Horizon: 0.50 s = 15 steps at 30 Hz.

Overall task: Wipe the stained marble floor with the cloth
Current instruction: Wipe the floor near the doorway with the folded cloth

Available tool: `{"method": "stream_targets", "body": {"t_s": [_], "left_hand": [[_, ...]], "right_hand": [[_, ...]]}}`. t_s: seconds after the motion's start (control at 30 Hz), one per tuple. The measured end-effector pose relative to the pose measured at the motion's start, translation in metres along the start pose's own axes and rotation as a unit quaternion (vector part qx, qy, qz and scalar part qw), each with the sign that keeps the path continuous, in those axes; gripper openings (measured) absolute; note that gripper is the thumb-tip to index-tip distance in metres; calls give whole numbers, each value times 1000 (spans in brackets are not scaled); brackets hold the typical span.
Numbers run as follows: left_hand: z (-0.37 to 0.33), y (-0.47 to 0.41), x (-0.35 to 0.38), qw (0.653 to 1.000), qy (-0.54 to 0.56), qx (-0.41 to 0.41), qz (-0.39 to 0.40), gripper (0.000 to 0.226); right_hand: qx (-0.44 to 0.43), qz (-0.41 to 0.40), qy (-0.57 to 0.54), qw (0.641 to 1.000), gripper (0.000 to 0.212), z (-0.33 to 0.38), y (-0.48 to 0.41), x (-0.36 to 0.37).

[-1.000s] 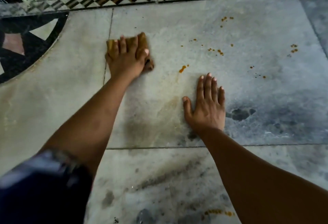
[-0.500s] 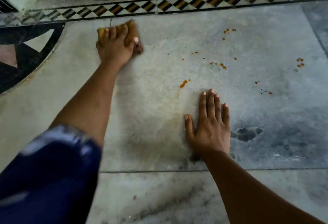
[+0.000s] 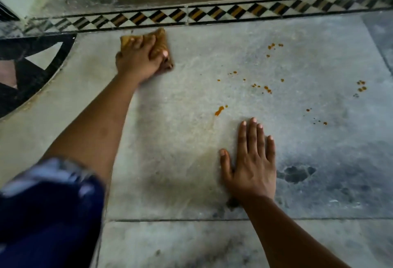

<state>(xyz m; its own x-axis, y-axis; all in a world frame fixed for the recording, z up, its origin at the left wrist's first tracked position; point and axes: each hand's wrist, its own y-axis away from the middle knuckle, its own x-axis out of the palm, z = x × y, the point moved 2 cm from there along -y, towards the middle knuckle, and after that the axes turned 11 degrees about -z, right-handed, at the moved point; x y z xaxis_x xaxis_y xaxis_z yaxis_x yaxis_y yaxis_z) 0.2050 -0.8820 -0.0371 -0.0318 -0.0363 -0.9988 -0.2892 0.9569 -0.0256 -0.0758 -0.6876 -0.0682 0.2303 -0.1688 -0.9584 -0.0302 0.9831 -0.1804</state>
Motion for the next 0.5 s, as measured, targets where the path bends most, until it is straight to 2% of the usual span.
{"method": "stream_targets", "body": {"t_s": [0.1, 0.2, 0.3, 0.33, 0.4, 0.47, 0.5], "left_hand": [[-39, -35, -1, 1000, 9, -19, 18, 71], [-58, -2, 4, 998, 16, 54, 24, 70], [-28, 60, 7, 991, 12, 132, 17, 69], [-11, 65, 6, 991, 4, 131, 12, 69], [13, 42, 1, 997, -11, 70, 23, 71], [8, 6, -7, 999, -17, -3, 40, 74], [-6, -7, -9, 999, -16, -11, 46, 76]], "right_hand": [[0, -2, -2, 1000, 75, 0, 1, 1], [0, -1, -2, 1000, 75, 1, 0, 1], [5, 1, -6, 1000, 75, 0, 0, 1], [5, 0, -10, 1000, 75, 1, 0, 0], [4, 1, -11, 1000, 75, 1, 1, -1], [5, 0, -9, 1000, 75, 1, -1, 0], [4, 2, -8, 1000, 75, 1, 0, 0]]}}
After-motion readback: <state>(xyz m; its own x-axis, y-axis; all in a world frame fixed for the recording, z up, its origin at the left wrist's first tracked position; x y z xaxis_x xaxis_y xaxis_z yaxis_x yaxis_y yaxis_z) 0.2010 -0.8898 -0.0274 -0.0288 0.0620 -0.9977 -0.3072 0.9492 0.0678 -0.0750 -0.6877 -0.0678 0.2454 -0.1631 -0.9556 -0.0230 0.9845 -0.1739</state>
